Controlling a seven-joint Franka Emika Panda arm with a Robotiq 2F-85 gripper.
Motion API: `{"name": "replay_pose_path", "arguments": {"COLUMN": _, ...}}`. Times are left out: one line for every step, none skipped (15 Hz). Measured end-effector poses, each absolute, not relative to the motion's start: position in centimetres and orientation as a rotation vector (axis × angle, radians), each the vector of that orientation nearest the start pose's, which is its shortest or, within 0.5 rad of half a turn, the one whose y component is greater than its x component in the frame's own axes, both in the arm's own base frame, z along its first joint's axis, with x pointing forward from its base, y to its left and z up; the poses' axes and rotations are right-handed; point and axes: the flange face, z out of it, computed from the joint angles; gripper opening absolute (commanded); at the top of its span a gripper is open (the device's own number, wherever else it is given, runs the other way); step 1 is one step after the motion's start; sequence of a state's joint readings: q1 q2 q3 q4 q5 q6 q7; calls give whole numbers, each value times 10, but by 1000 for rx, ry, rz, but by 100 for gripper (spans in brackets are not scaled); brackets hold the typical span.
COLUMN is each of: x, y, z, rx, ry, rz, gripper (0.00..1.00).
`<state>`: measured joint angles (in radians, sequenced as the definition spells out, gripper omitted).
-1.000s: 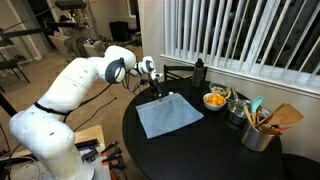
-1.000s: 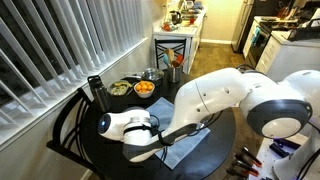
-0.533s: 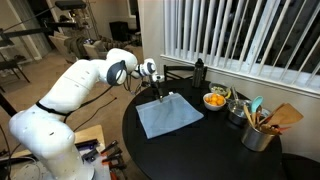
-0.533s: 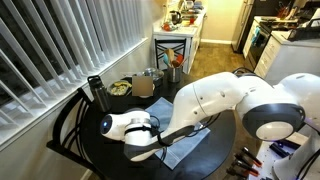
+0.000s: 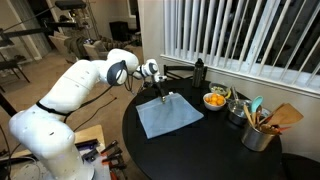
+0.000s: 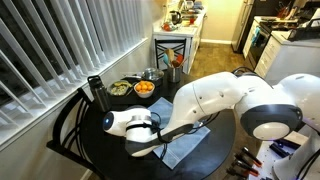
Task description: Unfold the towel
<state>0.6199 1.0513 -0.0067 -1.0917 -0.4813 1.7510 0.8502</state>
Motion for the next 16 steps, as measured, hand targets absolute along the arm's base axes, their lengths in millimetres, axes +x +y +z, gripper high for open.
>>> {"name": "replay_pose_path", "arguments": {"x": 620, "y": 386, "z": 156, "rx": 2545, "ry": -66, "rz": 27, "gripper": 100}}
{"name": "replay_pose_path", "arguments": {"x": 620, "y": 387, "z": 157, "rx": 2546, "ry": -66, "rz": 29, "gripper": 100}}
{"name": "replay_pose_path", "arguments": {"x": 620, "y": 388, "z": 158, "rx": 2548, "ry": -66, "rz": 32, "gripper": 100}}
{"name": "replay_pose_path", "arguments": {"x": 620, "y": 389, "z": 160, "rx": 2549, "ry": -66, "rz": 36, "gripper": 100}}
{"name": "replay_pose_path", "arguments": {"x": 620, "y": 391, "z": 161, "rx": 2552, "ry": -65, "rz": 39, "gripper": 100}}
{"name": "replay_pose_path", "arguments": {"x": 620, "y": 393, "z": 163, "rx": 2555, "ry": -64, "rz": 44, "gripper": 100}}
{"name": "replay_pose_path", "arguments": {"x": 620, "y": 395, "z": 165, "rx": 2559, "ry": -62, "rz": 50, "gripper": 100}}
{"name": "replay_pose_path", "arguments": {"x": 620, "y": 398, "z": 168, "rx": 2562, "ry": -59, "rz": 57, "gripper": 100}}
{"name": "replay_pose_path", "arguments": {"x": 620, "y": 401, "z": 171, "rx": 2566, "ry": -57, "rz": 65, "gripper": 100}}
{"name": "replay_pose_path", "arguments": {"x": 620, "y": 403, "z": 174, "rx": 2569, "ry": -56, "rz": 71, "gripper": 100}}
{"name": "replay_pose_path", "arguments": {"x": 620, "y": 405, "z": 175, "rx": 2572, "ry": -55, "rz": 76, "gripper": 100}}
{"name": "replay_pose_path", "arguments": {"x": 620, "y": 405, "z": 176, "rx": 2572, "ry": -55, "rz": 78, "gripper": 88}}
{"name": "replay_pose_path", "arguments": {"x": 620, "y": 405, "z": 176, "rx": 2572, "ry": -55, "rz": 77, "gripper": 74}}
{"name": "replay_pose_path", "arguments": {"x": 620, "y": 405, "z": 175, "rx": 2572, "ry": -55, "rz": 77, "gripper": 68}}
{"name": "replay_pose_path", "arguments": {"x": 620, "y": 405, "z": 175, "rx": 2571, "ry": -55, "rz": 75, "gripper": 60}}
{"name": "replay_pose_path", "arguments": {"x": 620, "y": 405, "z": 173, "rx": 2569, "ry": -55, "rz": 73, "gripper": 54}}
